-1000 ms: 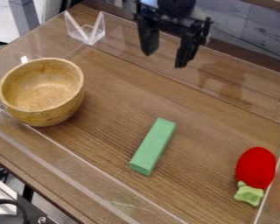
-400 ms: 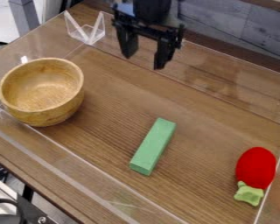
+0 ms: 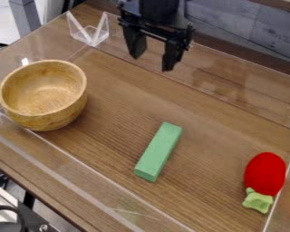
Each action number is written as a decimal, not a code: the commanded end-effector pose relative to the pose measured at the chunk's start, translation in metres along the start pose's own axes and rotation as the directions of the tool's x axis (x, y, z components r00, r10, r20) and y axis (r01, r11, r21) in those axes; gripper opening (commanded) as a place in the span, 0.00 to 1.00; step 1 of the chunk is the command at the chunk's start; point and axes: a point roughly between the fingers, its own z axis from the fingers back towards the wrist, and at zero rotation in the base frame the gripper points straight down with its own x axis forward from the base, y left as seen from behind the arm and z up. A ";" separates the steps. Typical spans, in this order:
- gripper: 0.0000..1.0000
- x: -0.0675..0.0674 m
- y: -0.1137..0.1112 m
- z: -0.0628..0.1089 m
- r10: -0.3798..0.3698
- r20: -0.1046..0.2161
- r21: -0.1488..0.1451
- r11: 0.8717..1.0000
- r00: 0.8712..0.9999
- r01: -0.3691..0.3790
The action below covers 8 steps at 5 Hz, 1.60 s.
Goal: Put the green stick in the brown bowl
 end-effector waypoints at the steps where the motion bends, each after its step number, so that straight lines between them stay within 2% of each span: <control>1: 1.00 0.006 -0.002 0.008 -0.019 0.064 0.018 1.000 0.998 0.018; 5: 1.00 0.011 0.008 -0.003 0.027 0.082 0.049 0.998 0.996 -0.031; 8: 1.00 0.010 0.010 0.002 0.057 0.103 0.051 0.997 0.993 -0.062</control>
